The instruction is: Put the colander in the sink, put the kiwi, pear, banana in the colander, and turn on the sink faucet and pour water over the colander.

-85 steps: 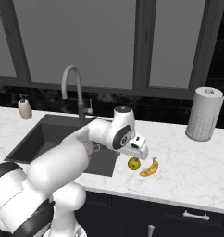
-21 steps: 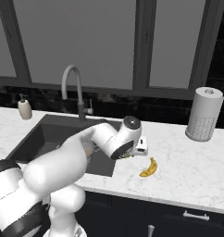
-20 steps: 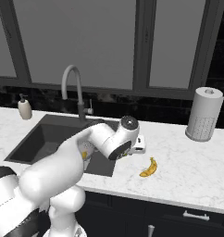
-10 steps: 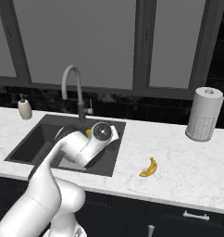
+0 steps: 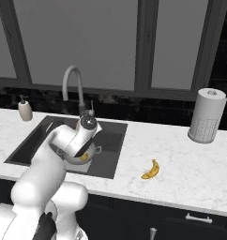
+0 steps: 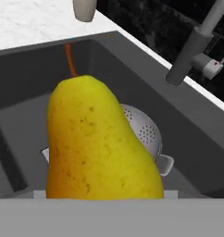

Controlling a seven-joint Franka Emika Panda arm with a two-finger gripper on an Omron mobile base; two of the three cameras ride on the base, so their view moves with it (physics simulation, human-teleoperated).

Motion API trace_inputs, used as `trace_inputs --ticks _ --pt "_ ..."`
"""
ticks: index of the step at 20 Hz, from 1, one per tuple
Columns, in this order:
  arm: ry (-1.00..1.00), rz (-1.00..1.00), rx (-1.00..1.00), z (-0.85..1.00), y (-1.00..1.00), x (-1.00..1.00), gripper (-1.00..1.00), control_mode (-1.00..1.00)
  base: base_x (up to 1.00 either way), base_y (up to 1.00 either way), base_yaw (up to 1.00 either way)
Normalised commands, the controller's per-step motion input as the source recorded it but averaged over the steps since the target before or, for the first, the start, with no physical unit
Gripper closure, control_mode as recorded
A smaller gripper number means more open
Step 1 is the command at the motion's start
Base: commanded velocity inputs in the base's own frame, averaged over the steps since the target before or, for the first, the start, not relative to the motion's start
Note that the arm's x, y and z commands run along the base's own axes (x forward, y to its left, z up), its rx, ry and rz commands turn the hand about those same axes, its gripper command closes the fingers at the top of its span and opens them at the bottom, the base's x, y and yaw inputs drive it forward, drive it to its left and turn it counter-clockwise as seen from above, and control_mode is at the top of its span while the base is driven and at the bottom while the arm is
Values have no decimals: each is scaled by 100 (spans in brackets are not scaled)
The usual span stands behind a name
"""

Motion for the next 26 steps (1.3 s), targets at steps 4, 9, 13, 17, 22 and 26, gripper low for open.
trace_inputs --ticks 4,9,13,17,22,26 --pt "26 21 -10 -31 29 74 100 -100 0 0 0" --pt "1 7 -1 -56 3 41 100 -100 0 0 0" --pt "0 3 0 -61 0 21 100 -100 0 0 0" --pt "-1 1 0 -49 21 13 100 -100 0 0 0" --pt "0 0 0 -34 32 18 100 -100 0 0 0" --pt "0 0 0 -43 7 14 100 -100 0 0 0"
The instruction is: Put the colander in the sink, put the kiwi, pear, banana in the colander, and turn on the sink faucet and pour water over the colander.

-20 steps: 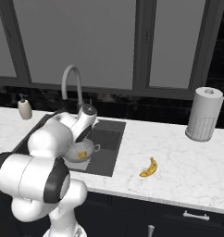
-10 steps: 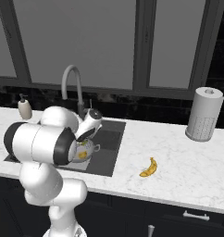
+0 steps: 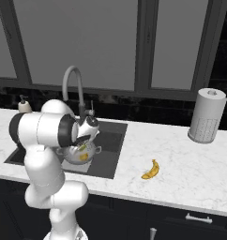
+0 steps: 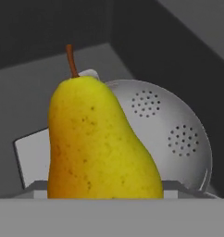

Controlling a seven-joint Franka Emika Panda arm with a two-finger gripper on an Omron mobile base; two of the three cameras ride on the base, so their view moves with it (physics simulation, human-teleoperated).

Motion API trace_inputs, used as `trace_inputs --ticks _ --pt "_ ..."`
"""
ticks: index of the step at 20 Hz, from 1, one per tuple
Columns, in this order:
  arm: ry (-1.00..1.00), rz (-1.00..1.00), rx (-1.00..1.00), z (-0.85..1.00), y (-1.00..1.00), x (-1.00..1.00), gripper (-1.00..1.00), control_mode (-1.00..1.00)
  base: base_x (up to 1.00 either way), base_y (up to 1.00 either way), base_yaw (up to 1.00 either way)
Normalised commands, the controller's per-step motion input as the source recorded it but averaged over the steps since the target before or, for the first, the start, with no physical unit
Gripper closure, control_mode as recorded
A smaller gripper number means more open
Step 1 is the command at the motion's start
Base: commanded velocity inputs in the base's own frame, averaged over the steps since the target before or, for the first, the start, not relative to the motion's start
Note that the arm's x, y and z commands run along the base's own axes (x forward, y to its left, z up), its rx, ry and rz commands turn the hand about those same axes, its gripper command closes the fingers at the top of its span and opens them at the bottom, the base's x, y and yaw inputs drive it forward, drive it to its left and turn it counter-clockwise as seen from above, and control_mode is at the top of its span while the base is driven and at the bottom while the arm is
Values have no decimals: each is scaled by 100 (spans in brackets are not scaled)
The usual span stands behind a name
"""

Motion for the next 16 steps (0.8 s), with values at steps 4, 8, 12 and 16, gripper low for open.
trace_inputs --ticks 4,8,12,16 --pt "0 0 0 -41 0 9 100 -100 0 0 0" --pt "0 0 0 -40 1 15 100 -100 0 0 0" --pt "0 0 0 -39 7 18 100 -100 0 0 0" --pt "0 0 0 -42 5 24 100 -100 0 0 0"
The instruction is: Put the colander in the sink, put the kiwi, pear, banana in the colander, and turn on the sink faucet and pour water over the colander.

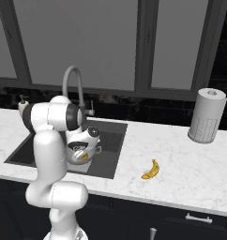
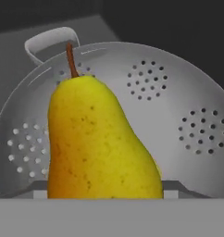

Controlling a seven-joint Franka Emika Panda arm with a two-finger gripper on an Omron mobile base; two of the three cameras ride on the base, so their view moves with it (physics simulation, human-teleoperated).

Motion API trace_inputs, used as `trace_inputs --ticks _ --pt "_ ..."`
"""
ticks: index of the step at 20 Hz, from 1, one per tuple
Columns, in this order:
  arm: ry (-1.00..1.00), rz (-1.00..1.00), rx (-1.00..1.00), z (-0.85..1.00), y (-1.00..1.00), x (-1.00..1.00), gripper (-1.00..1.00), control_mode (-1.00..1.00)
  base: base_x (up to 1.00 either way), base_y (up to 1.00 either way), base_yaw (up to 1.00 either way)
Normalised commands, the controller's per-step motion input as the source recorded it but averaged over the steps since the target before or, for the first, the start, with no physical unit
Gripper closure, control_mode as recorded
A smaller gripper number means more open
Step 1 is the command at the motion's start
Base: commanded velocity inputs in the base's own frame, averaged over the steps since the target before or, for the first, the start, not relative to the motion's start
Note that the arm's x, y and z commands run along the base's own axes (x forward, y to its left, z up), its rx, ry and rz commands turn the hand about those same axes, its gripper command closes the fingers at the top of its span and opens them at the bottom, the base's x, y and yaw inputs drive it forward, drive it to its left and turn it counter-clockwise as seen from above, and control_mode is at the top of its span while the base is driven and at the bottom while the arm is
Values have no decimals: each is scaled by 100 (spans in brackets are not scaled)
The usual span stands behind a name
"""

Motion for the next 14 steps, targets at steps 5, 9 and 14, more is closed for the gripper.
trace_inputs --ticks 5,9,14 --pt "0 0 0 -38 3 21 100 -100 0 0 0" --pt "0 0 0 -30 1 13 -100 -100 0 0 0" --pt "-1 0 0 -24 0 1 -100 -100 0 0 0"
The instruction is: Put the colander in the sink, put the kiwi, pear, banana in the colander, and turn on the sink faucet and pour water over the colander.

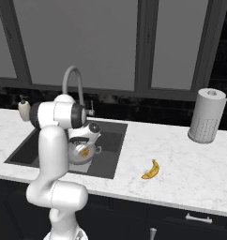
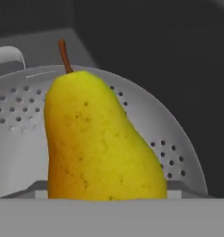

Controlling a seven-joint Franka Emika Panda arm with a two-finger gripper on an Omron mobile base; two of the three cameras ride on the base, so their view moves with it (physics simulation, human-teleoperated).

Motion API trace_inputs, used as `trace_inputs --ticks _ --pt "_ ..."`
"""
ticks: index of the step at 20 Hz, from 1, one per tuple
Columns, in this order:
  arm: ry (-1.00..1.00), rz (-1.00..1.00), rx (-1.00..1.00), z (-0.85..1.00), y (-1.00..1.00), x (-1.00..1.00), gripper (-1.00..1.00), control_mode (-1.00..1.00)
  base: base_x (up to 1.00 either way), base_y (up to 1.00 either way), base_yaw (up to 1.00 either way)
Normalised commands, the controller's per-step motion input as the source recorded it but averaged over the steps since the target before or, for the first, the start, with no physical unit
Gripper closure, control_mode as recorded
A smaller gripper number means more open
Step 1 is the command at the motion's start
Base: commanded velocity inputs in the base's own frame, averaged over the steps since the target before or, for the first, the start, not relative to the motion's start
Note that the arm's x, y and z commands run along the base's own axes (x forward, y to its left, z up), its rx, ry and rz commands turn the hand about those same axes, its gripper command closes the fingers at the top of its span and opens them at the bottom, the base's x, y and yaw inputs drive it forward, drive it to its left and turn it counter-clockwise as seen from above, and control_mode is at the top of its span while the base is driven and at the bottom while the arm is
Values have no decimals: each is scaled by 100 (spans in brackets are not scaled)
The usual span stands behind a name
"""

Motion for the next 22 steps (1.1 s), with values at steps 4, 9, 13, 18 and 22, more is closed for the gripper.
trace_inputs --ticks 4,9,13,18,22 --pt "-1 0 0 -25 0 0 -100 -100 0 0 0" --pt "-10 1 2 0 0 -10 -100 -100 0 0 0" --pt "-31 2 18 59 -18 -44 -100 -100 0 0 0" --pt "-35 0 25 58 -66 -66 -100 -100 0 0 0" --pt "-26 0 22 70 -65 -50 -100 -100 0 0 0"
